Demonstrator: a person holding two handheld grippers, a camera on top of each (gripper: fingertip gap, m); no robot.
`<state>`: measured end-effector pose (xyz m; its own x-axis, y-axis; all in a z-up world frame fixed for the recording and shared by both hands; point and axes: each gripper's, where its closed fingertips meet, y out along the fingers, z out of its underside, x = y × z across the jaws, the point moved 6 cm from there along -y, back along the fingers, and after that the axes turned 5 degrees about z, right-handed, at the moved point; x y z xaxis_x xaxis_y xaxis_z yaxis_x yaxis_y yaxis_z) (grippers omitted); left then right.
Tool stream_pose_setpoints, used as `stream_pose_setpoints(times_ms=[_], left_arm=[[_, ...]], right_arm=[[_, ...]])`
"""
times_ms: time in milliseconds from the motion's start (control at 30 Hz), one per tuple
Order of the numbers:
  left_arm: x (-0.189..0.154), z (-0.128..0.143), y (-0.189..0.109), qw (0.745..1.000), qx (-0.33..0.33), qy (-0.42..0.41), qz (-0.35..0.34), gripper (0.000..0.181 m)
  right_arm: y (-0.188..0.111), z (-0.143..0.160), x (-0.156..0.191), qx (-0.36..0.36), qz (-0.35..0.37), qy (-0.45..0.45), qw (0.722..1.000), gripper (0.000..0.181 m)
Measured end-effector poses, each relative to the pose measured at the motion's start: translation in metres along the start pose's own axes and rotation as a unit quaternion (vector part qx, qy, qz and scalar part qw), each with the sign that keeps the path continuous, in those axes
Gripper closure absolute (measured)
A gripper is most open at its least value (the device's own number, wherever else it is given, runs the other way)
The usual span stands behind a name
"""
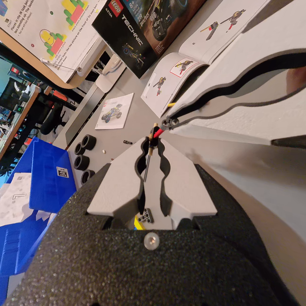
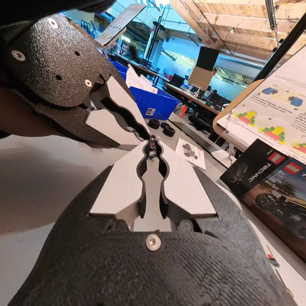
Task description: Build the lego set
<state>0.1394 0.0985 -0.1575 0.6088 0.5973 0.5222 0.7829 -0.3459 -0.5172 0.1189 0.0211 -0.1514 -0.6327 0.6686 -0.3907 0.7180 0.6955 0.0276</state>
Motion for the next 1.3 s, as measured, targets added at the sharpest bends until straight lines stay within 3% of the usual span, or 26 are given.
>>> stream_pose_setpoints(times_ms=[700, 1300], left_arm=[[-0.005, 0.001, 0.008, 0.997, -0.004, -0.053, 0.064, 0.173], [-0.005, 0.000, 0.006, 0.987, 0.001, -0.048, 0.153, 0.173]], right_arm=[[0.000, 0.006, -0.004, 0.009, -0.010, 0.010, 1.000, 0.176], [-0.005, 0.006, -0.013, 0.027, -0.092, 0.049, 0.994, 0.176]])
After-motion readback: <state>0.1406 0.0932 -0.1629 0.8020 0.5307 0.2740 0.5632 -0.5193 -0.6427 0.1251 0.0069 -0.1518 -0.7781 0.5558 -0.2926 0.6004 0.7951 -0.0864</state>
